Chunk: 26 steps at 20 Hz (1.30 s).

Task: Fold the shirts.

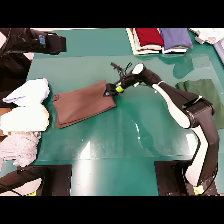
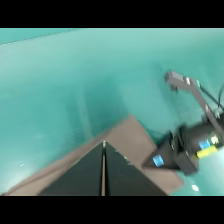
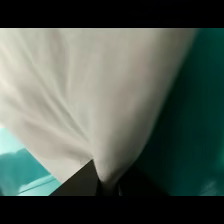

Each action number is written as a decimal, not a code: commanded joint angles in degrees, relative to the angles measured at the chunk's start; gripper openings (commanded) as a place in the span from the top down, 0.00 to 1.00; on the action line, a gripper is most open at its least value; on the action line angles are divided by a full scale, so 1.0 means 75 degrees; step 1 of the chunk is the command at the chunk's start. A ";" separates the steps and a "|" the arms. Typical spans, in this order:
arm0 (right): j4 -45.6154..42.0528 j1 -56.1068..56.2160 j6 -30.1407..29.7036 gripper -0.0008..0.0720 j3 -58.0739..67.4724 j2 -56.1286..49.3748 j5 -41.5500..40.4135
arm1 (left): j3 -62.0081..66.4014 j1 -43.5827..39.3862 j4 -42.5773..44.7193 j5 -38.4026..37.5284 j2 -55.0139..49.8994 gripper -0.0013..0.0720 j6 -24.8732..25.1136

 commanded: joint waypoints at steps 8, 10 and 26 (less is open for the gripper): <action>-0.3832 -0.4473 0.1314 0.96 0.0455 0.2675 0.0778 | 0.0000 -0.1332 -0.0210 0.0530 -0.0009 0.95 0.0044; -0.3797 -0.5616 0.1463 0.96 0.0455 0.2920 0.0901 | 0.0000 -0.1332 -0.0248 0.0653 -0.0009 0.95 0.0035; -0.3424 -0.7726 0.1504 0.97 0.0455 0.4517 0.0822 | 0.0000 -0.1332 -0.0239 0.0851 -0.0009 0.95 -0.0015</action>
